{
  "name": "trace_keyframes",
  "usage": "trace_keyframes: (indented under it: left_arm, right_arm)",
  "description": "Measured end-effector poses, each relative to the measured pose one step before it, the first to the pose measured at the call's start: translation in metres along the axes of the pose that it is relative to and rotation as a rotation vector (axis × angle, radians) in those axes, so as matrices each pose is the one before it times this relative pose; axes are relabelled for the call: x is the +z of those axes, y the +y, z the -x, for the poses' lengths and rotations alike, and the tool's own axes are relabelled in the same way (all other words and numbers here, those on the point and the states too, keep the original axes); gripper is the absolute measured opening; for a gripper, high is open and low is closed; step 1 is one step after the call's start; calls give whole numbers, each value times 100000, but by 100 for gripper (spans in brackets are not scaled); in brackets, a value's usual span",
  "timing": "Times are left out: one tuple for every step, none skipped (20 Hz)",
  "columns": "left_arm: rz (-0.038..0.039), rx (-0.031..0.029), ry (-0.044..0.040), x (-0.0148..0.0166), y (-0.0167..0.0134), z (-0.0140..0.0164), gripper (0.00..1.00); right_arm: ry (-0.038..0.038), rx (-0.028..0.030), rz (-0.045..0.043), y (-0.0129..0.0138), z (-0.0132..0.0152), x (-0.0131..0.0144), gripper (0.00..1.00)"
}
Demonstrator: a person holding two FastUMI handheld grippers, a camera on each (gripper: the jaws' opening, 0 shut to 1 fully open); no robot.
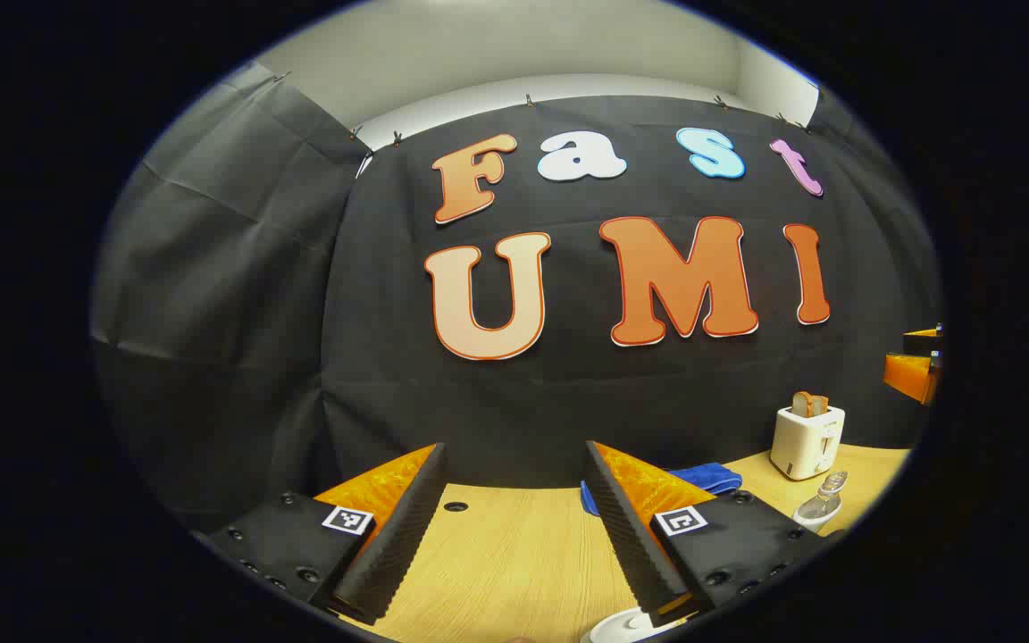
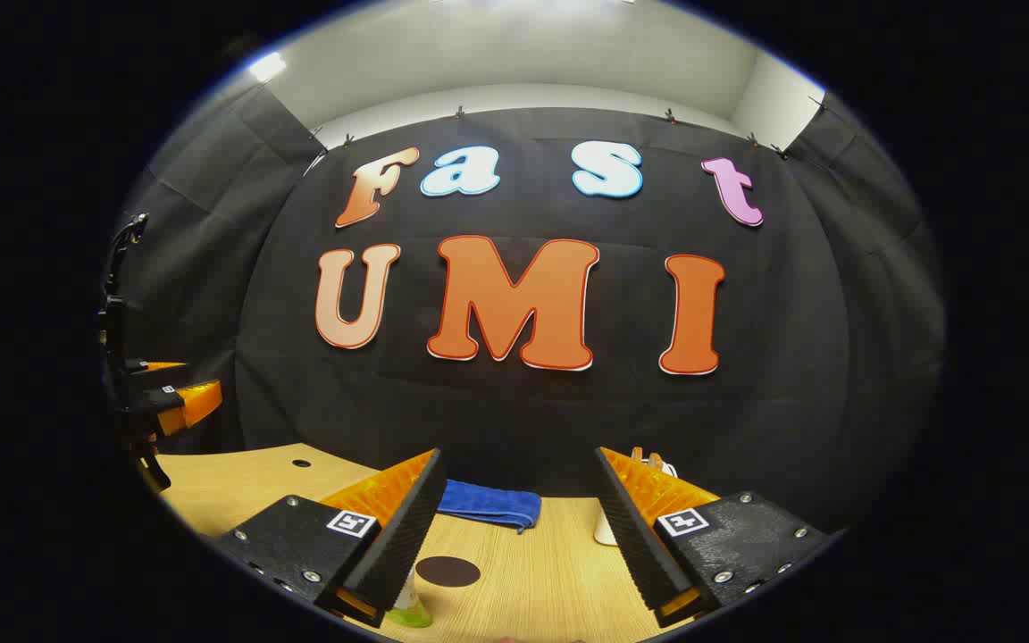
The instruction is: Open the teacup lid with one hand, grasp the water bottle and pour water into the teacup with the other hand; after pouring, place the water bottle on the coaster and then close the teacup lid.
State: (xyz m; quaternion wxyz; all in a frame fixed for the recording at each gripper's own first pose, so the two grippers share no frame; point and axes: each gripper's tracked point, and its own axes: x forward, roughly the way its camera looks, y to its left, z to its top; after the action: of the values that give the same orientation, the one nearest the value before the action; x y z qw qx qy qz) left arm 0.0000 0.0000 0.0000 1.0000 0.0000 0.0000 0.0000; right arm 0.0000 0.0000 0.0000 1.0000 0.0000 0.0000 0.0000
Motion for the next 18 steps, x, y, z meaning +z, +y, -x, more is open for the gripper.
trace_keyframes:
  left_arm:
    - [-104, -53, -414, 109, -27, 64, 99]
    - [-73, -212, -66, 108, -3, 0, 99]
    - [-144, 63, -215, 8, -91, -55, 99]
    - [85, 91, 52, 31, 86, -9, 99]
    - [-68, 29, -122, 41, 13, 111, 99]
    - [-31, 160, -143, 91, -32, 34, 99]
    - [64, 54, -67, -11, 45, 15, 99]
    - [-14, 114, -219, 183, -17, -28, 99]
    - [-62, 46, 3, -41, 46, 62, 99]
    - [-90, 32, -135, 84, -18, -54, 99]
    - [-189, 120, -68, 37, 10, 68, 99]
    - [-258, 181, -137, 90, 33, 19, 99]
    - [-254, 62, -470, 149, -39, 28, 99]
    - [-173, 259, -293, 117, -8, 12, 99]
    - [-211, -18, -583, 284, 28, 49, 99]
    - [-178, 53, -490, 267, -55, -35, 99]
    - [-254, -133, -342, 15, -35, -8, 99]
    - [-107, 4, -436, 216, -64, 78, 99]
  right_arm:
    - [-193, 108, -179, 24, -16, 82, 99]
    - [50, 200, -127, 100, 65, 7, 99]
    - [107, 215, -109, 75, 20, 23, 99]
    - [69, 240, -4, -9, 7, 34, 99]
    - [188, 3, 175, -64, 88, 50, 99]
    - [-159, 131, 190, 40, 17, 57, 99]
    - [-109, -135, 174, 20, 73, 141, 99]
    - [-334, 39, -2, 29, 10, 159, 99]
    - [-155, 84, -29, 0, 32, 141, 99]
    - [-235, 102, -110, -48, 4, 47, 99]
    - [-165, 117, 25, -2, 25, 102, 99]
    - [108, -115, -8, -89, -27, -41, 99]
    - [-33, 220, 9, 45, 11, 19, 99]
    - [185, -66, 13, -6, 27, -34, 99]
    - [60, 166, -89, 53, 34, 4, 99]
    - [132, 158, -45, 48, 63, -31, 99]
    - [93, 2, -130, -39, -22, -13, 99]
    - [-28, 216, 49, 18, 90, 37, 99]
